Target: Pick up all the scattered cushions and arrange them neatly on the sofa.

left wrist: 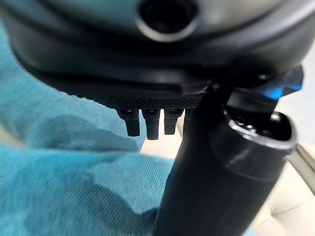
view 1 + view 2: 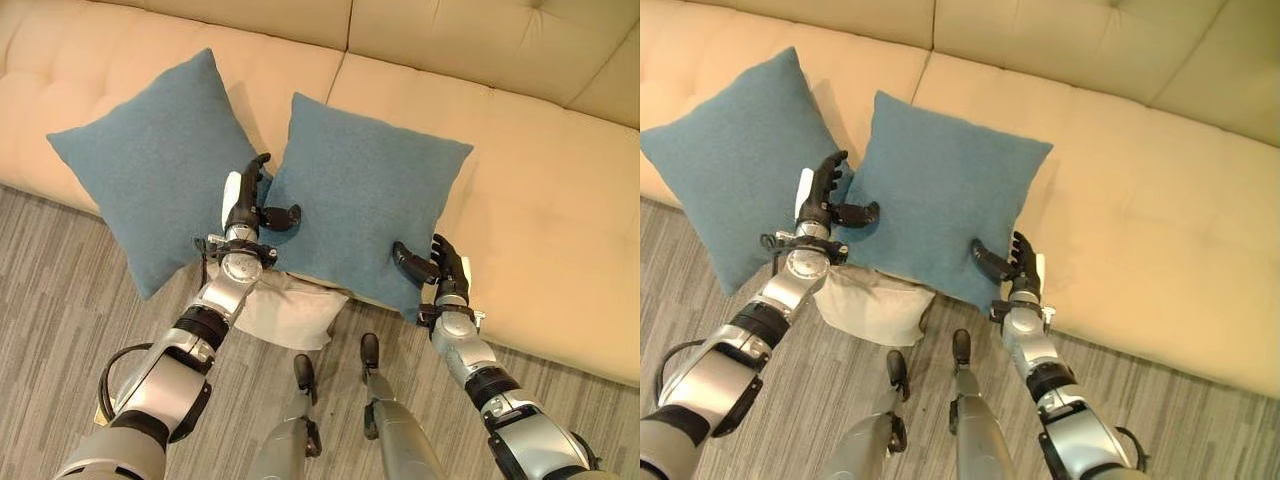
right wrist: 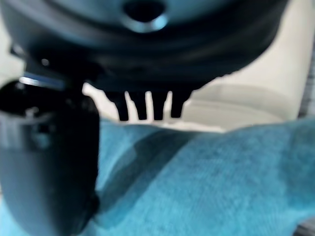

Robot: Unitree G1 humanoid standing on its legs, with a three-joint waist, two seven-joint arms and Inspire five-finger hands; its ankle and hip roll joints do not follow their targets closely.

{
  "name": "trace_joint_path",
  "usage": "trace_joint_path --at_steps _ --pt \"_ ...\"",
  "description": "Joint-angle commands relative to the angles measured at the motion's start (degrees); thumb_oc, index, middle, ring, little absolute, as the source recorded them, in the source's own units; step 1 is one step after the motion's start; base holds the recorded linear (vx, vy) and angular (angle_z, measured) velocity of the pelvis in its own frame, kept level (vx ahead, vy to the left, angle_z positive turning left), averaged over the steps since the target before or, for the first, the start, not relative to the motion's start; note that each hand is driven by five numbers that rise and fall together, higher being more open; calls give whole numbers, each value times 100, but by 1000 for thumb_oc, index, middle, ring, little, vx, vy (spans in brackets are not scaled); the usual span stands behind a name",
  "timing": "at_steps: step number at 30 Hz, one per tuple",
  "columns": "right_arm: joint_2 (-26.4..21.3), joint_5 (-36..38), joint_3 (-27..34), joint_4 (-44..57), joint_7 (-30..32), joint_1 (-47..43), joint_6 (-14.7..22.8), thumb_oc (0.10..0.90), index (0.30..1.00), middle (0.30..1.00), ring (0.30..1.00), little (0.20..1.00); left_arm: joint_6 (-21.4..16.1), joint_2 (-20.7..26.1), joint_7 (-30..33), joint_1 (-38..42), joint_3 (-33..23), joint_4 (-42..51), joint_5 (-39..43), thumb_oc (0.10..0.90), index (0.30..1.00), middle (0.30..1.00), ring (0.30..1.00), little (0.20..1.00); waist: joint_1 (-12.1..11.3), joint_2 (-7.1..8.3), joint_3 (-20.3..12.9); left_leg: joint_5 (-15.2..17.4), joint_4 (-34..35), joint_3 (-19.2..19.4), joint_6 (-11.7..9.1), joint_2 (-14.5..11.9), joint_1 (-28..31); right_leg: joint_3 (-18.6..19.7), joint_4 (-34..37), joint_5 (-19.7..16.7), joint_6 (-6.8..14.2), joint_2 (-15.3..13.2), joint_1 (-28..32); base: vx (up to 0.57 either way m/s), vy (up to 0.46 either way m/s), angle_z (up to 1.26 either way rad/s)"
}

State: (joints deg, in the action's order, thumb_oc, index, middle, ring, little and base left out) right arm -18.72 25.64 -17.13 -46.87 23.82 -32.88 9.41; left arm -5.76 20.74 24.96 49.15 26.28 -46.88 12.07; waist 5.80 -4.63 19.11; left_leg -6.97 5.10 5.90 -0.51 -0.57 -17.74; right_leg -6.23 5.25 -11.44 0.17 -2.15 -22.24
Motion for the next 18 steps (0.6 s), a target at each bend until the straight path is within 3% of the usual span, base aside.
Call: trace_joint_path --at_steps 1,4,9,10,11,13,18 --pt "304 54 -103 77 -35 -692 433 800 900 900 900 900 -142 -28 275 463 -66 -340 -177 800 900 900 900 900 -25 234 -193 417 -16 -208 -25 267 -55 414 -590 911 541 -78 10 0 0 0" --pt "336 89 -101 164 -58 -653 441 800 900 900 900 900 -86 -344 147 315 -59 -506 14 800 900 900 900 900 -4 256 -167 411 -13 -214 -31 258 -49 424 -540 901 539 -73 42 0 0 0" --pt "400 314 -112 217 -248 -654 418 800 900 900 900 900 -86 -930 -618 -95 96 -746 728 800 900 900 900 900 25 233 -90 436 -10 -228 -42 258 56 424 -514 929 520 -46 158 0 0 0" --pt "409 351 -132 198 -299 -665 401 621 632 632 632 632 -91 -972 -678 -150 140 -732 748 566 549 549 549 549 24 226 -82 441 -10 -226 -45 258 73 420 -511 929 519 -45 174 0 0 0" --pt "414 404 -167 197 -388 -677 383 499 448 448 448 448 -93 -1027 -774 -220 197 -701 788 405 307 307 307 307 19 216 -70 441 -10 -231 -48 257 91 418 -512 931 516 -43 190 0 0 0" --pt "400 419 -219 263 -491 -666 366 400 300 300 300 300 -94 -1084 -867 -390 253 -586 823 400 300 300 300 300 12 206 -63 425 -10 -226 -54 255 102 414 -494 916 511 -39 206 0 0 0" --pt "259 72 -337 618 -610 -463 273 400 300 300 300 300 -153 -1125 -963 -848 200 -222 1026 400 300 300 300 300 -9 202 -43 437 -10 -236 -69 244 218 396 -482 962 487 -3 340 0 0 0"
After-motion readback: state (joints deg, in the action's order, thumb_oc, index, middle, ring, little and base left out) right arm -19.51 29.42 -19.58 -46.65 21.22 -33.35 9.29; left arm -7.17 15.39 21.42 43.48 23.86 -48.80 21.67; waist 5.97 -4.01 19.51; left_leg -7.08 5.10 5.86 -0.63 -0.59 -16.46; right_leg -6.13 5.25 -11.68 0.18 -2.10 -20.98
